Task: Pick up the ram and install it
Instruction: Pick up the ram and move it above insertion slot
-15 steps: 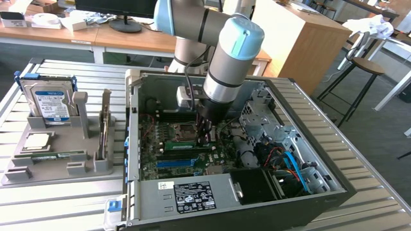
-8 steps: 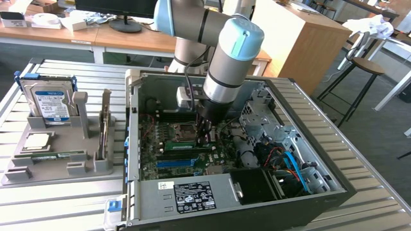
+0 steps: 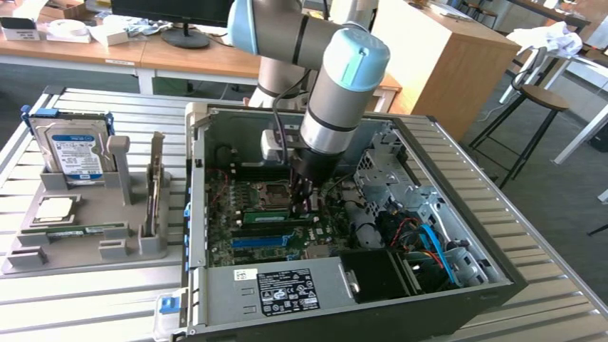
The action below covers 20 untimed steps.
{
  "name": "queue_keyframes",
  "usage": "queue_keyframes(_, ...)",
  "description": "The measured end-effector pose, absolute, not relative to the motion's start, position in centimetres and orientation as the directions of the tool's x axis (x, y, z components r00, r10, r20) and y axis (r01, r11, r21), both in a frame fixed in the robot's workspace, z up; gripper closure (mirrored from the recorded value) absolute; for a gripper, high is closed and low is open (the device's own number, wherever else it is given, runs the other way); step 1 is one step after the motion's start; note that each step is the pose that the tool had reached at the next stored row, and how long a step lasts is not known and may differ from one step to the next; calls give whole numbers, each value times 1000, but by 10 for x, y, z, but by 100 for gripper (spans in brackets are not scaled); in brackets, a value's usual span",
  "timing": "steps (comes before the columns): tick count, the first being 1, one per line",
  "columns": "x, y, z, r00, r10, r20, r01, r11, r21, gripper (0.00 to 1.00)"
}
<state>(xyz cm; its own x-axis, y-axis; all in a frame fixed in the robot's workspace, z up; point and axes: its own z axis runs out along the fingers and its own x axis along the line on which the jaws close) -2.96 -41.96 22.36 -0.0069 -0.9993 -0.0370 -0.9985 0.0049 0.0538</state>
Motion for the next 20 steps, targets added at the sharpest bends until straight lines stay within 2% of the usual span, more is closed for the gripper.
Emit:
queue_keyframes(14,-30,-420,220,-7,-999,-37,-999,5,54,88)
queue_keyframes(15,-30,-420,220,-7,-999,-37,-999,5,54,82)
queue_keyframes(16,-30,-420,220,-7,-999,-37,-999,5,54,82)
queue_keyframes(17,-30,-420,220,-7,-999,-37,-999,5,54,76)
queue_keyframes(18,-30,-420,220,-7,-999,-37,-999,5,54,76)
queue_keyframes(19,-30,-420,220,-7,-999,-37,-999,5,54,69)
queue_keyframes(20,-30,-420,220,-7,-999,-37,-999,5,54,69)
